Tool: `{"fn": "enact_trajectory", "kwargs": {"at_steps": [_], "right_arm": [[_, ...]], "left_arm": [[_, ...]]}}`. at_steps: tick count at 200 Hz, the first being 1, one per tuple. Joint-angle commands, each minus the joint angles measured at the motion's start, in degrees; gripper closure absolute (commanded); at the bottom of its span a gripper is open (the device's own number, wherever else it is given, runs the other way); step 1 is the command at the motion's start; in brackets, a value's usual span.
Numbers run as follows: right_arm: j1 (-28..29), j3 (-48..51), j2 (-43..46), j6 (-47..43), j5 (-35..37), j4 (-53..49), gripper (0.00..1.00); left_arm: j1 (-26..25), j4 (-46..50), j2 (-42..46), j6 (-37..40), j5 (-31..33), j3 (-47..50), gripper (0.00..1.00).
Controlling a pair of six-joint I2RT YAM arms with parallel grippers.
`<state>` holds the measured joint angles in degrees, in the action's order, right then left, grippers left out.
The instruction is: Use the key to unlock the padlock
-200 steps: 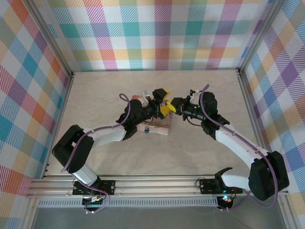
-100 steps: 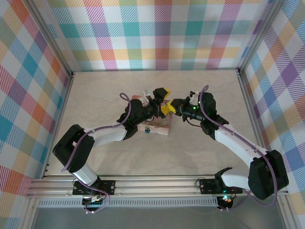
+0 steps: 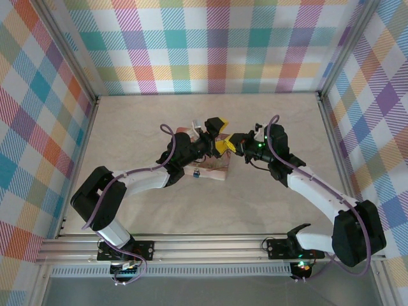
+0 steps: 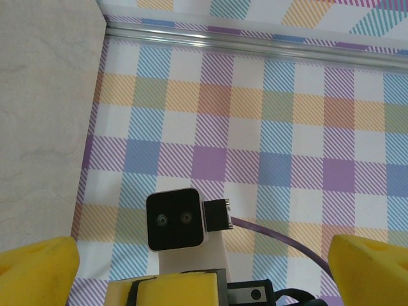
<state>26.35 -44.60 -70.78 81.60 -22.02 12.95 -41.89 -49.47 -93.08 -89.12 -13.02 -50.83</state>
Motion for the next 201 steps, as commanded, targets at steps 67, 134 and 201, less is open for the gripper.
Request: {"fn": "enact_trajectory", "kwargs": {"at_steps": [67,134,201], "right_arm": [[-0.33,1.34,1.61,-1.62,1.55,-2.2,1.0],[-0.74,1.97,2.56,-1.63,2.16,-2.88,1.0],[-0.95,2.15,2.51,-1.28,2.07,-2.61,1.0]], "left_arm": [[-0.53,0.72,2.44,0.79,1.59,0.77,0.11],[-0.54,1.96,2.95,1.14,1.94,0.86,0.24],[-0.49,3.43,2.86,1.69,1.59,0.58,0.36]]}}
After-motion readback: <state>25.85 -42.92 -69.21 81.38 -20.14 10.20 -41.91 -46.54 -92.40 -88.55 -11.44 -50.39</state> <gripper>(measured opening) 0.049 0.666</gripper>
